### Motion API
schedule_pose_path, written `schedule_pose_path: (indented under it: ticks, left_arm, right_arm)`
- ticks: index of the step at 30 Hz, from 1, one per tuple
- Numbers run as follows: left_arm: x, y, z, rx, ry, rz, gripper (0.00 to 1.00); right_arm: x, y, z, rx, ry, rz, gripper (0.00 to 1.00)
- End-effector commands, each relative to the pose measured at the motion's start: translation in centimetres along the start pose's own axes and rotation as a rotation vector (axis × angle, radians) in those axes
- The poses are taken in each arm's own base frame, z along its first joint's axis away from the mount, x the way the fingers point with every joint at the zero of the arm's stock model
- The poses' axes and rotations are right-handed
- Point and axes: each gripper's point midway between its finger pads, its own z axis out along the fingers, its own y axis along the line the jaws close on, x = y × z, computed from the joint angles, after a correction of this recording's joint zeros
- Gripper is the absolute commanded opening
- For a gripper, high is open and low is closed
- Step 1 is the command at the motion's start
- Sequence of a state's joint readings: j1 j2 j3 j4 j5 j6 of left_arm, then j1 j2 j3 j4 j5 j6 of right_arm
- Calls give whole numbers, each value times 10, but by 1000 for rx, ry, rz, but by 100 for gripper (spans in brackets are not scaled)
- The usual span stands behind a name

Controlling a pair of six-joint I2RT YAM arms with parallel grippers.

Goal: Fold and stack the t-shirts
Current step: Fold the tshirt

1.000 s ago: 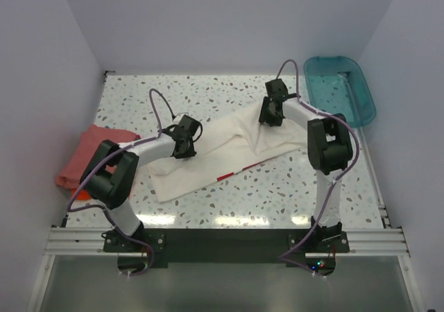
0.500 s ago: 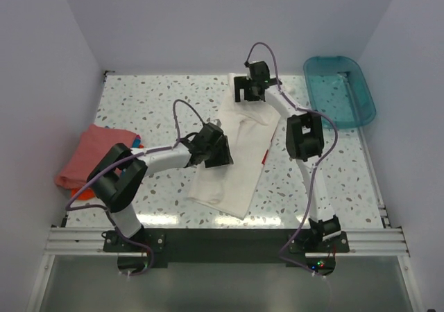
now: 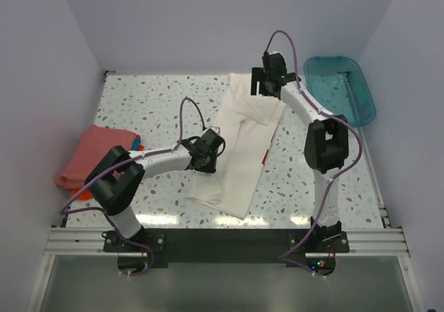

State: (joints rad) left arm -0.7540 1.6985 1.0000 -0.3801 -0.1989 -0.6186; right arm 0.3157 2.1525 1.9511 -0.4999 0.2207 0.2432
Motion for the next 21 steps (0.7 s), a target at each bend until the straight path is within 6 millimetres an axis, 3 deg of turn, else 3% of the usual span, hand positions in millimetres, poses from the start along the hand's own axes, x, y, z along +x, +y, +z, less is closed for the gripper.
schedule_pose_path:
  ticks: [1,8,12,13,15,16,17,18,21]
  left_arm:
    - [22,12,0,-75,30,87,34]
    - [76,28,4,-153,112,69,17]
    - [103,6,-4,-54,137,21,16]
    - [110,2,-4,-34,142,16,16]
    - [120,-14,-9,15,151,19,16]
    - [124,-21,-11,36,160,20,16]
    - [129,-30,-12,60,163,30,16]
    - [132,-35,-13,75,170,30,16]
    - [129,-42,-13,105,155,30,20]
  right_arm:
    - [52,-5,23,31,126,10,81]
    - [89,1,61,5,220,-27,76]
    - [105,9,78,-42,266,-73,76]
    - [98,13,81,-60,252,-82,76]
    - [103,20,89,-103,260,-116,76]
    - [93,25,91,-123,235,-123,76]
    - [99,30,97,-154,249,-142,77]
    - [85,35,97,-175,217,-148,77]
    - [73,46,102,-200,184,-200,81]
